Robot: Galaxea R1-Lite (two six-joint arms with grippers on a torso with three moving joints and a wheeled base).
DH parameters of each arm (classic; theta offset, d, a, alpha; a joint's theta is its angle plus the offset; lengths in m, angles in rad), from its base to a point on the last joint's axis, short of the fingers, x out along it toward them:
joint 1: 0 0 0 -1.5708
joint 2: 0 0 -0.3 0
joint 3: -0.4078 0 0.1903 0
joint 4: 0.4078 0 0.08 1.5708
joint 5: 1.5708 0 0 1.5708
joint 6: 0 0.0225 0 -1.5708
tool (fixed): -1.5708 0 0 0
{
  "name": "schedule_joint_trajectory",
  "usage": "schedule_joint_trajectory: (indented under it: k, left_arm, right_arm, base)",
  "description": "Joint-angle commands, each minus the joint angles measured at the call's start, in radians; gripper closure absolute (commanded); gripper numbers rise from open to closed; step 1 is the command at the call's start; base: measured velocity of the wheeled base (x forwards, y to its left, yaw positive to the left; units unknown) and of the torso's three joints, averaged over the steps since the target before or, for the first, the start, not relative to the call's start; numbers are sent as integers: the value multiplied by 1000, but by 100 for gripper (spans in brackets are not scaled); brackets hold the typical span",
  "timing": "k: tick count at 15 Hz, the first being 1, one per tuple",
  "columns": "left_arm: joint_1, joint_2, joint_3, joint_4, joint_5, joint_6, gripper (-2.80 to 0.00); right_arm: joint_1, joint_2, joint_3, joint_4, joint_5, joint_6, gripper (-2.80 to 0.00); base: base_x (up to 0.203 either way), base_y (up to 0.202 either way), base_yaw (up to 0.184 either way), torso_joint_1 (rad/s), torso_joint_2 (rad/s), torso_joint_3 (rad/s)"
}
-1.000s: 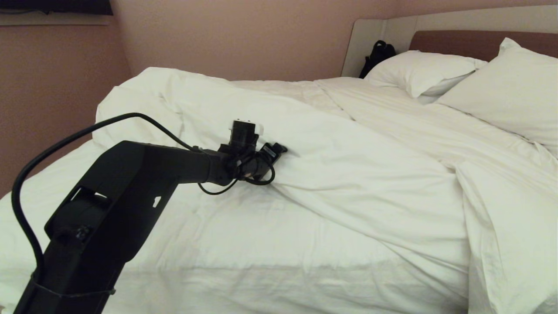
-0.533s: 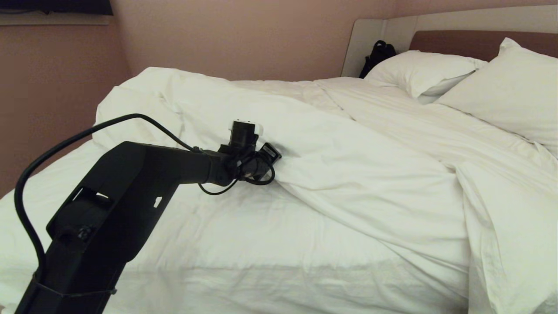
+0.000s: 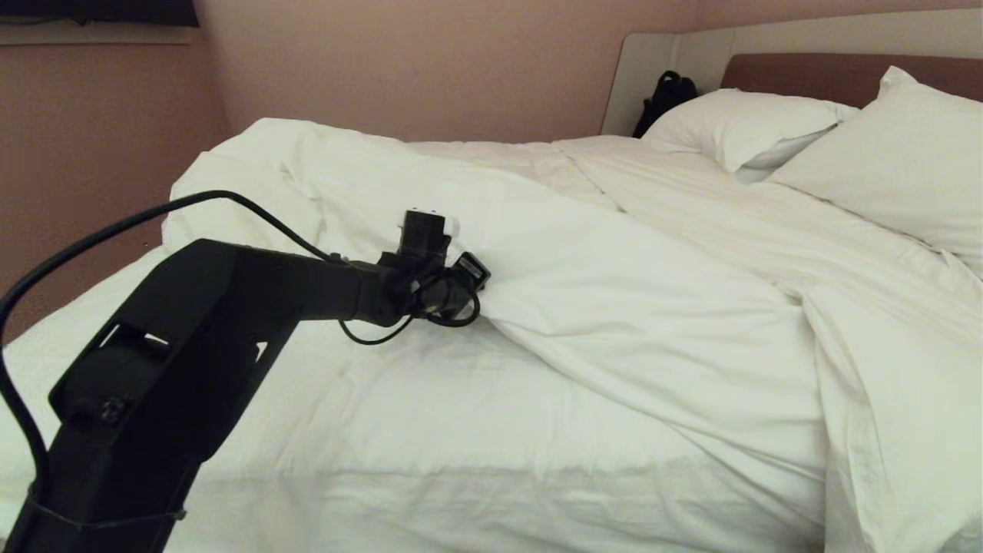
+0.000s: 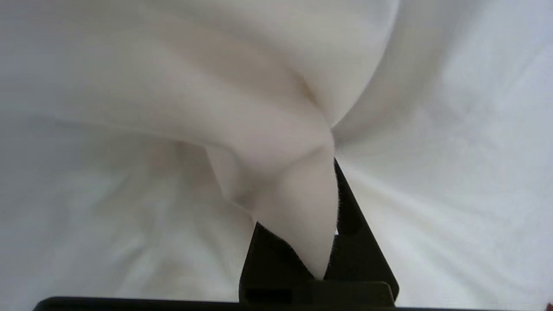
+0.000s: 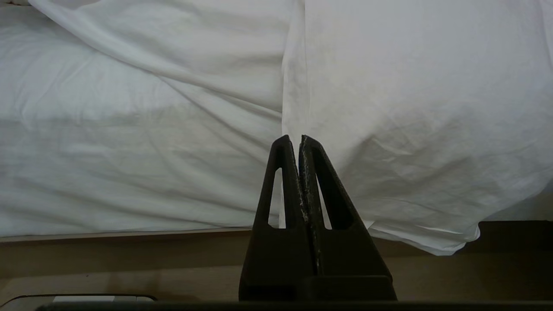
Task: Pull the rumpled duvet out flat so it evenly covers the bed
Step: Flatten the corners of the folded blanket
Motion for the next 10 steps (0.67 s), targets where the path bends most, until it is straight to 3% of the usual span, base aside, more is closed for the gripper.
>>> schedule_joint_trajectory:
  k: [1, 10]
  left_arm:
    - [-1, -81, 75, -2, -1, -2, 0]
    - [-24, -530, 498, -17, -4, 38, 0]
  right_arm:
    - [0, 0, 0, 0, 0, -1, 0]
    - [1, 0, 0, 0, 0, -1, 0]
  base:
    - [0, 0, 0, 0, 0, 0]
    - [0, 0, 0, 0, 0, 0]
